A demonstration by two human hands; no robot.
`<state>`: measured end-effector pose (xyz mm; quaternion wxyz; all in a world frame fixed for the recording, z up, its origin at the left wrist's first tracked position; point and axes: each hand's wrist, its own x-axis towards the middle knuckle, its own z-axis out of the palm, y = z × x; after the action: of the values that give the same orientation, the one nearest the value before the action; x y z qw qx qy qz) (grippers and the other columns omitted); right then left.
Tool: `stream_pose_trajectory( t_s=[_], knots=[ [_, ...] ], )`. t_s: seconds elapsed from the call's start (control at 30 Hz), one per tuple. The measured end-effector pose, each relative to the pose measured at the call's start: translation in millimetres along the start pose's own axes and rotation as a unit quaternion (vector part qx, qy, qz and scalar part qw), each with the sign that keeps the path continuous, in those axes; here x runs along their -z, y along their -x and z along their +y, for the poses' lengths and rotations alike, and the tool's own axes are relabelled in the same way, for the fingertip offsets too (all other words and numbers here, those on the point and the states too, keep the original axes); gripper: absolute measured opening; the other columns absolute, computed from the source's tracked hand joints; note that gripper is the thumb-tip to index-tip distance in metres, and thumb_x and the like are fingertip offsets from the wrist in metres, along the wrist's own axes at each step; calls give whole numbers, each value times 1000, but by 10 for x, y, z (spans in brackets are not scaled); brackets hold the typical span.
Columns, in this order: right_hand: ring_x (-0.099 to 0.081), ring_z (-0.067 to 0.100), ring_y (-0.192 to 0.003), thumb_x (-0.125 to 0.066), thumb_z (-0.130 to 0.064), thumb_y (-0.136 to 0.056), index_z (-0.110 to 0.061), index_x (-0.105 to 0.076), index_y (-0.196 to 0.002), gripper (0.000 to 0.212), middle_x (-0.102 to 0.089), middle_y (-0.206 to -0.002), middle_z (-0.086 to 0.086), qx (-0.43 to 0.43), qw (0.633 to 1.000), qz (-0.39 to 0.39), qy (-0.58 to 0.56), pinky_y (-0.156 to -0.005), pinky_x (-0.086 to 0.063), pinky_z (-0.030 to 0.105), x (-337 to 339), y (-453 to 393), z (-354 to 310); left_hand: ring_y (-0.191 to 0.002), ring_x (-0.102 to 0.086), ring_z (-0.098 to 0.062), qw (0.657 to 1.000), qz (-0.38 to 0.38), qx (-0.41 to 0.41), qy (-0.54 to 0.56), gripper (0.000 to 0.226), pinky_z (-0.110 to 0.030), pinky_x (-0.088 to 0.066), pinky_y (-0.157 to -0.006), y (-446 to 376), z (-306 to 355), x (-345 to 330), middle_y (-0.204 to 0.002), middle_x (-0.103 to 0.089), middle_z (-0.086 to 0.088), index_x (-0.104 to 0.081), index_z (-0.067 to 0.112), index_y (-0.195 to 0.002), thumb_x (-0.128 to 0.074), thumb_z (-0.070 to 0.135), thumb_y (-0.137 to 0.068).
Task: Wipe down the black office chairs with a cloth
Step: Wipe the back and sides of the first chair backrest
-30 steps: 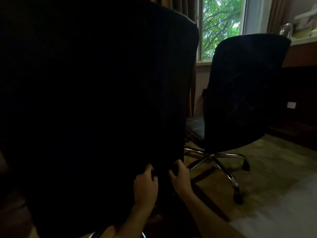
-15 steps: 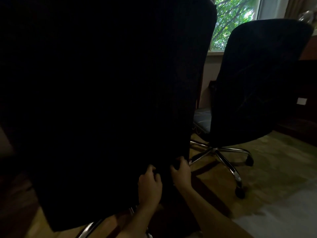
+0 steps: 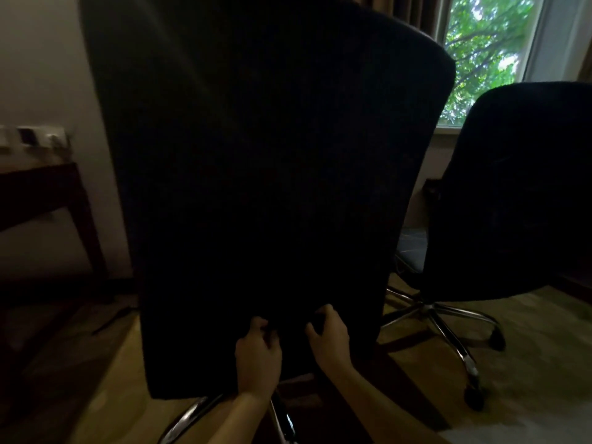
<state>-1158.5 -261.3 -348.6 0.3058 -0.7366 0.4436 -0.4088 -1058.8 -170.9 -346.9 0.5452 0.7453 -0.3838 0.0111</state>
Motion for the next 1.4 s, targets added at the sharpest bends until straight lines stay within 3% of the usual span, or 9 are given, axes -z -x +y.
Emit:
stream_pose_trajectory(
  t_s=[0.2,0.33,0.53,0.77,0.9,1.0,1.2,1.3,1.4],
  knots=[
    [-60,11,-103,-64,-22,-92,-15,-57,-118,28,-60,-115,-2,50,999,-8,16,-86,-52,23,-81,92,-417,-86,-66,-26,998,-2,47,38,5,-30,-47,-68,-194,-93,391,-85,-66,-1,-61,16,-97,-61,14,-92],
    [-61,10,-92,-62,-32,-93,-19,-60,-111,23,-60,-106,-6,98,994,35,14,-76,-52,22,-97,125,-986,-61,-62,-12,996,51,-20,76,13,-15,-40,-49,-379,34,917,-67,-65,3,-57,19,-85,-68,12,-87],
    [-60,3,-75,-59,-35,-94,-24,-59,-94,11,-61,-89,-12,166,983,61,56,-66,-56,31,-20,64,-1729,-52,-57,-17,990,78,-66,99,25,-30,-39,-47,-733,444,1562,-55,-58,2,-53,21,-70,-72,8,-81],
    [-53,6,-62,-59,-29,-94,-22,-50,-77,20,-54,-72,-11,244,960,123,65,-55,-48,28,202,-85,-2397,-58,-62,-9,982,96,-121,111,15,-37,-51,-55,-1068,827,1949,-62,-62,6,-59,23,-80,-68,15,-88],
    [-49,6,-65,-58,-25,-94,-27,-43,-76,23,-47,-72,-14,275,949,131,79,-55,-42,25,198,-103,-2481,-64,-64,-11,981,97,-119,116,9,-38,-55,-59,-1108,826,1994,-70,-64,5,-61,21,-85,-68,16,-89],
    [-49,6,-68,-56,-25,-94,-28,-43,-80,20,-48,-76,-14,284,949,117,69,-58,-43,25,160,-90,-2505,-72,-58,-9,974,139,-156,87,7,-24,-44,-61,-1080,809,1983,-87,-59,2,-63,17,-91,-68,15,-88],
    [-51,9,-92,-48,-39,-97,-24,-50,-102,16,-53,-102,-9,258,956,73,118,-76,-46,29,71,-91,-2661,-91,-56,-20,963,214,-129,96,10,-25,-48,-77,-1185,690,1965,-115,-43,-5,-64,14,-94,-70,13,-86],
    [-50,9,-98,-48,-43,-97,-24,-51,-109,22,-53,-106,-8,252,955,84,132,-75,-43,26,33,-93,-2638,-98,-51,-14,964,211,-119,110,6,-13,-41,-81,-1170,643,1987,-119,-44,-8,-64,12,-91,-68,10,-87],
    [-48,9,-100,-46,-46,-97,-25,-50,-112,26,-51,-109,-8,247,952,79,160,-72,-35,23,21,-91,-2633,-94,-57,-20,964,210,-120,114,5,-25,-50,-82,-1199,645,2020,-111,-50,-9,-64,6,-88,-68,9,-87]
  ],
)
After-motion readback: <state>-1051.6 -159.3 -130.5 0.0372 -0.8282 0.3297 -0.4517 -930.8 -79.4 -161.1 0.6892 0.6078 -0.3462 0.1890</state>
